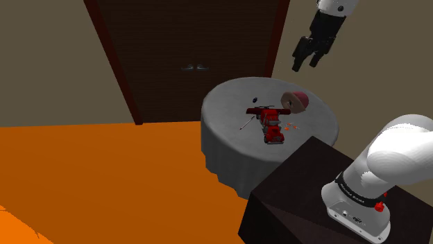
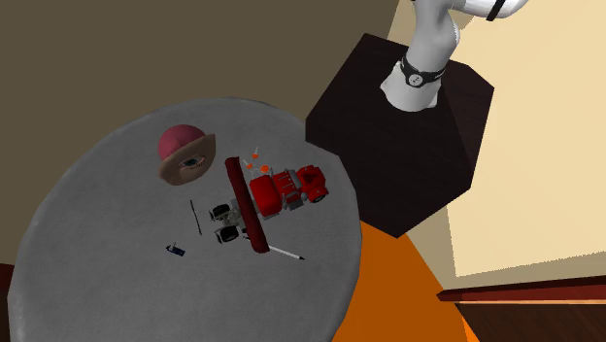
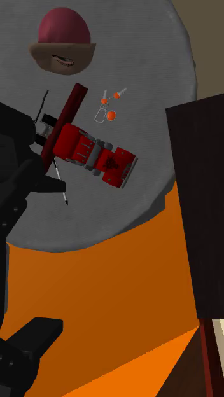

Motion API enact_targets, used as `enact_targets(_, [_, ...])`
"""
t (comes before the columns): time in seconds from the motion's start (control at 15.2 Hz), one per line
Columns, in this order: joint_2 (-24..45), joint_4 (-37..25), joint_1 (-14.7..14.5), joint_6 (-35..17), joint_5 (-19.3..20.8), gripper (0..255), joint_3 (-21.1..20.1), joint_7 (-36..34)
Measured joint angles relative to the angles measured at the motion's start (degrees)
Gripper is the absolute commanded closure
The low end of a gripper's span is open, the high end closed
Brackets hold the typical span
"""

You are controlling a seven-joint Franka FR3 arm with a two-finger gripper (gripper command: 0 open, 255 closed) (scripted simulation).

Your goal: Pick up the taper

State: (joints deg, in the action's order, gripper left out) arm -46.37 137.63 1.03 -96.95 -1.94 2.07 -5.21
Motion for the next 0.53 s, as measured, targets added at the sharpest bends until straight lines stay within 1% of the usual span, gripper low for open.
enact_targets(0.13, [0.07,0.60,-0.08,-0.59,0.27,0,0.39,0.82])
enact_targets(0.4, [0.34,5.58,-0.16,-5.24,2.92,0,4.29,8.01])
enact_targets(0.53, [1.93,6.86,-0.17,-7.83,4.50,0,6.79,12.27])
